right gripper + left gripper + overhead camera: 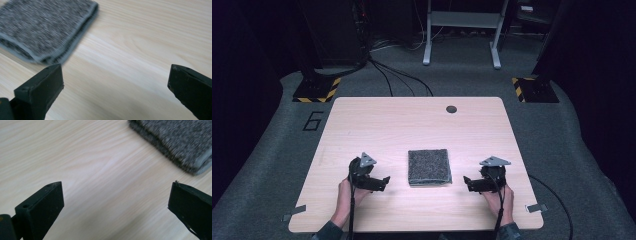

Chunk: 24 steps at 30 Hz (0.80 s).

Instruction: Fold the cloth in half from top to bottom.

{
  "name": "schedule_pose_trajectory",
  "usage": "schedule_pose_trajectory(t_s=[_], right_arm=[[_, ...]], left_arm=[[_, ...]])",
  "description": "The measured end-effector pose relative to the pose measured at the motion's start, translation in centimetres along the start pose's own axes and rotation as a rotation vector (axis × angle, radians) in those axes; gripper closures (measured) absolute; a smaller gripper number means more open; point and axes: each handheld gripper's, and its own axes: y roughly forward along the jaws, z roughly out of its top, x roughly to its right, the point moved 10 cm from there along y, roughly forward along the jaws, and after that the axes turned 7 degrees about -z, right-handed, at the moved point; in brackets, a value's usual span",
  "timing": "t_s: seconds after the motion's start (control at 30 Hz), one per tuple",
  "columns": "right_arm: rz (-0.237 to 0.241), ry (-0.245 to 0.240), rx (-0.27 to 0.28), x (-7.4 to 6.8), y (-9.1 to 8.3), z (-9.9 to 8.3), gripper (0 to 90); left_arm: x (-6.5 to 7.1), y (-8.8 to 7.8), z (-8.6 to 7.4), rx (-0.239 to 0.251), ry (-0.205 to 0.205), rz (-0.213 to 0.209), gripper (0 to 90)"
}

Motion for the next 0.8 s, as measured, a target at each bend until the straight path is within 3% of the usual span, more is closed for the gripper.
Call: schedule_pose_trajectory(t_s=[0.23, 0.4, 0.5, 0.7, 0.8], right_arm=[[-0.068, 0.071, -0.027, 3.9, -1.2, -3.8, 0.0], [-0.103, 0.099, -0.042, 5.8, -1.5, -5.5, 0.1], [-0.104, 0.117, -0.048, 6.3, -1.4, -6.2, 0.0], [-0.122, 0.106, -0.045, 6.4, -1.1, -6.5, 0.0], [-0.122, 0.093, -0.044, 6.4, -0.9, -6.4, 0.0]], left_arm=[[-2.1, -1.1, -3.2, -0.008, -0.069, 0.046, 0.2], [-2.5, -0.9, -4.5, -0.014, -0.117, 0.052, 0.2], [-2.5, -0.6, -4.9, -0.004, -0.127, 0.062, 0.1], [-2.6, -0.5, -5.1, 0.031, -0.105, 0.110, 0.0], [-2.6, -0.5, -5.1, 0.036, -0.108, 0.109, 0.0]])
